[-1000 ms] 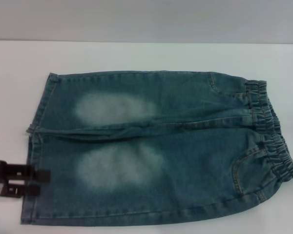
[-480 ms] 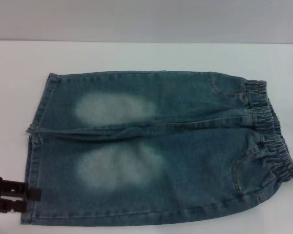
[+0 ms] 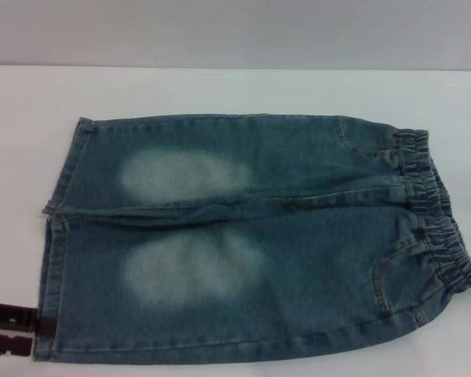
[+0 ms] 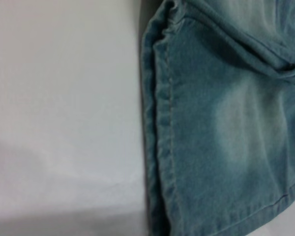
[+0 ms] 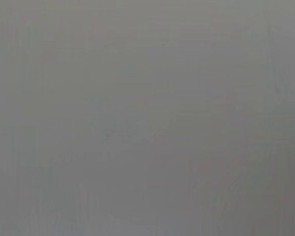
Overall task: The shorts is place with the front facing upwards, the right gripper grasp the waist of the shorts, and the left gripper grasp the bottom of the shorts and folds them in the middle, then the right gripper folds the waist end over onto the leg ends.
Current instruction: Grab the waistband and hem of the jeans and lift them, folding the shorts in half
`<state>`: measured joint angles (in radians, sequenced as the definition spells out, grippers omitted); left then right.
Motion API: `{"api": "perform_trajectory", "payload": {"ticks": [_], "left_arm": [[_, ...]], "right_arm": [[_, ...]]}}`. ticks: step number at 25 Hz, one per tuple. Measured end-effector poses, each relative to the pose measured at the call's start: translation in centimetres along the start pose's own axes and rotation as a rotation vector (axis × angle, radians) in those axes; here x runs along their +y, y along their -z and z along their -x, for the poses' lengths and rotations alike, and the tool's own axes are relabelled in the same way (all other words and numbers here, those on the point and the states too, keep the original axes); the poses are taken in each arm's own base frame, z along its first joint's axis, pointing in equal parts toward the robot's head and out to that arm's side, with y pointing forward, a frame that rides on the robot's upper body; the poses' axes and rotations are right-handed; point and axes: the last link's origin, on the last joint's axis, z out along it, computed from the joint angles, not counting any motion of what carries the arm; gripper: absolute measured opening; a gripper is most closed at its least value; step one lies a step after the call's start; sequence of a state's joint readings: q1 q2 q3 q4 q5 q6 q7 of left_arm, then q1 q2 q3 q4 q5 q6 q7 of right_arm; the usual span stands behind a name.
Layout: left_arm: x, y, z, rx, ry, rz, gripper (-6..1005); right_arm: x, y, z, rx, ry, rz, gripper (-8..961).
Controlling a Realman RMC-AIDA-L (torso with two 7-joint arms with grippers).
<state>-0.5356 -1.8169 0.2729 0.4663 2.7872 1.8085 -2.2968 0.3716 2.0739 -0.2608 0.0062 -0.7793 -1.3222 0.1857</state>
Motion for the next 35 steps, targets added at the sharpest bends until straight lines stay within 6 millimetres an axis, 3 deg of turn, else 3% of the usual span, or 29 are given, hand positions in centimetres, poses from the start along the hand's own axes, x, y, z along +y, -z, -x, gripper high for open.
{"api": "perform_trajectory", "payload": {"ticks": [19, 35], "left_arm": [[0.0, -1.1, 0.0, -0.012, -0.002, -0.011, 792], [1.9, -1.8, -1.5, -0.021, -0.073, 0.039, 753]], "right_arm": [[0.2, -0.1, 0.0, 0.0, -0.002, 0.007, 716], [0.3, -0.2, 0.0, -0.001, -0.006, 0.008, 715]]}}
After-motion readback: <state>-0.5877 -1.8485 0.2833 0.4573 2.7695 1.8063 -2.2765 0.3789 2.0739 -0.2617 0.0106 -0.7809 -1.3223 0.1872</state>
